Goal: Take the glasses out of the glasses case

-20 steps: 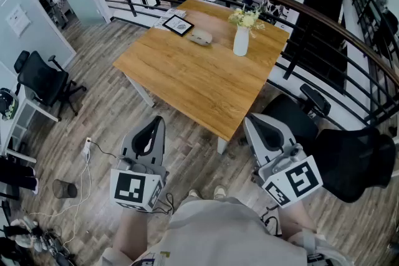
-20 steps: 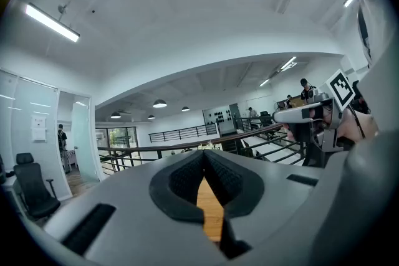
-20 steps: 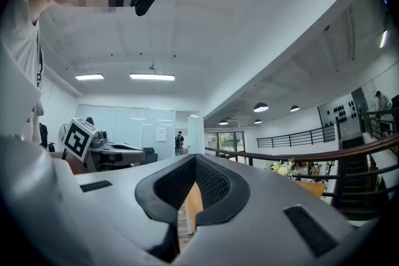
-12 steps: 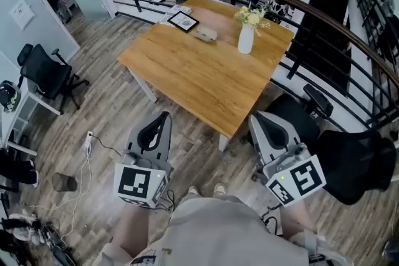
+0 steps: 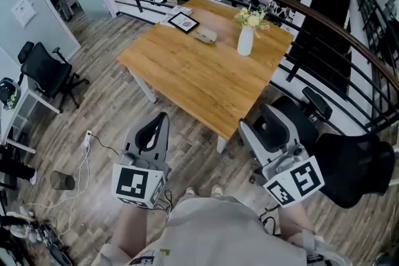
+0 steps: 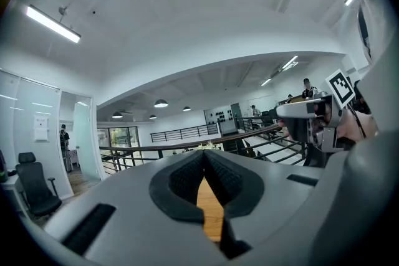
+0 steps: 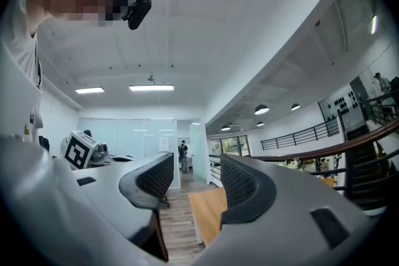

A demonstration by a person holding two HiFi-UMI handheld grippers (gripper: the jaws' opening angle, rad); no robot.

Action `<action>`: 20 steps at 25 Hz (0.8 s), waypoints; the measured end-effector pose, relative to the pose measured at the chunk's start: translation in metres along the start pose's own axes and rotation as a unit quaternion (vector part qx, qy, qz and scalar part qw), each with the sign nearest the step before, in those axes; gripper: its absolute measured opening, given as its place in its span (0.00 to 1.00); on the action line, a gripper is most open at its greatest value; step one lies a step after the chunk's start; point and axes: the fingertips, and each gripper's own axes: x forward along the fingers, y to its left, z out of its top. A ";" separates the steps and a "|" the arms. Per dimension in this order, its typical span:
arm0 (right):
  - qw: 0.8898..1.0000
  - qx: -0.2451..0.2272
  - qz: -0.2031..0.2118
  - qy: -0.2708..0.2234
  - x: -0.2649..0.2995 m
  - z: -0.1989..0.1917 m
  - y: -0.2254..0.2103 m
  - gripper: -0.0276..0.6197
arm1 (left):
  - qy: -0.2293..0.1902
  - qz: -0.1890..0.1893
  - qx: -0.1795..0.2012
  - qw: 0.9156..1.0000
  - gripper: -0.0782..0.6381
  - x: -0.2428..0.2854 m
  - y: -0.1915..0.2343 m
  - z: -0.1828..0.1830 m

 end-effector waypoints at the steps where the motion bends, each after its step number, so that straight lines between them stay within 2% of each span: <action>1: 1.000 0.000 0.000 0.000 0.001 0.000 -0.001 0.42 | 0.000 0.002 0.000 1.000 0.13 0.000 0.001 0.000; 4: 1.000 -0.016 -0.003 0.010 0.002 -0.004 -0.006 0.47 | 0.002 0.005 -0.001 1.000 0.13 0.002 0.000 -0.002; 20: 1.000 -0.003 -0.004 0.016 0.001 -0.019 -0.033 0.47 | 0.011 0.011 0.005 1.000 0.13 0.019 -0.007 -0.010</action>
